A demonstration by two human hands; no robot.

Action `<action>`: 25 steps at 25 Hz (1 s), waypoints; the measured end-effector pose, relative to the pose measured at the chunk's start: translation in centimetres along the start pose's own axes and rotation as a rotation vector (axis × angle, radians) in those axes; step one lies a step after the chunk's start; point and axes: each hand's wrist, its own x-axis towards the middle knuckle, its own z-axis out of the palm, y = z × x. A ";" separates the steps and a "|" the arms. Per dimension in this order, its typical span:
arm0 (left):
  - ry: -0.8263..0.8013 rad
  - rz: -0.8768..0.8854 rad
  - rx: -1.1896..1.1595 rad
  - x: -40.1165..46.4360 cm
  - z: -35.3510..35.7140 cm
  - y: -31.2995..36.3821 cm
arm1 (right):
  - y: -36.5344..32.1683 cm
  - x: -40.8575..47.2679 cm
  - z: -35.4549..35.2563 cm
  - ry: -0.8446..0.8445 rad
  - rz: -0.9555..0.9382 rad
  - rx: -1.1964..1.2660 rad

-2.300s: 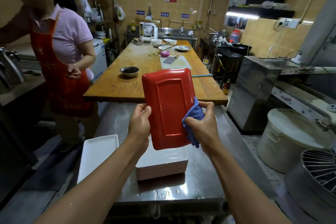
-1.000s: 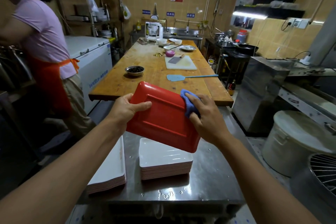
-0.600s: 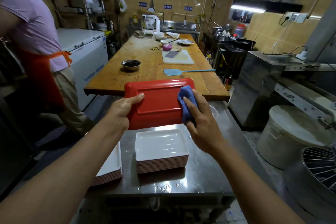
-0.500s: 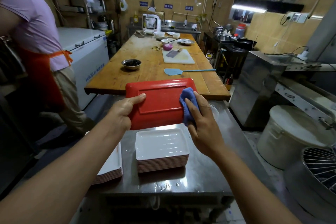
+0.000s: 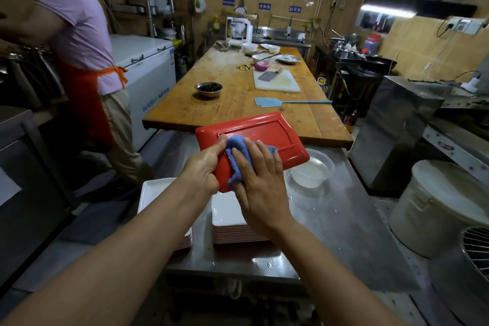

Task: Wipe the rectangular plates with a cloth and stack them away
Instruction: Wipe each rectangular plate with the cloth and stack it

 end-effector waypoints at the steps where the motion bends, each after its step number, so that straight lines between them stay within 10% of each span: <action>1: 0.000 0.014 -0.005 0.0 -0.2 -0.1 | -0.2 0.6 -0.2 -0.018 0.030 0.014; 25: 0.125 0.117 -0.032 1.3 -12.1 1.1 | 2.3 4.3 4.4 -0.155 0.619 0.576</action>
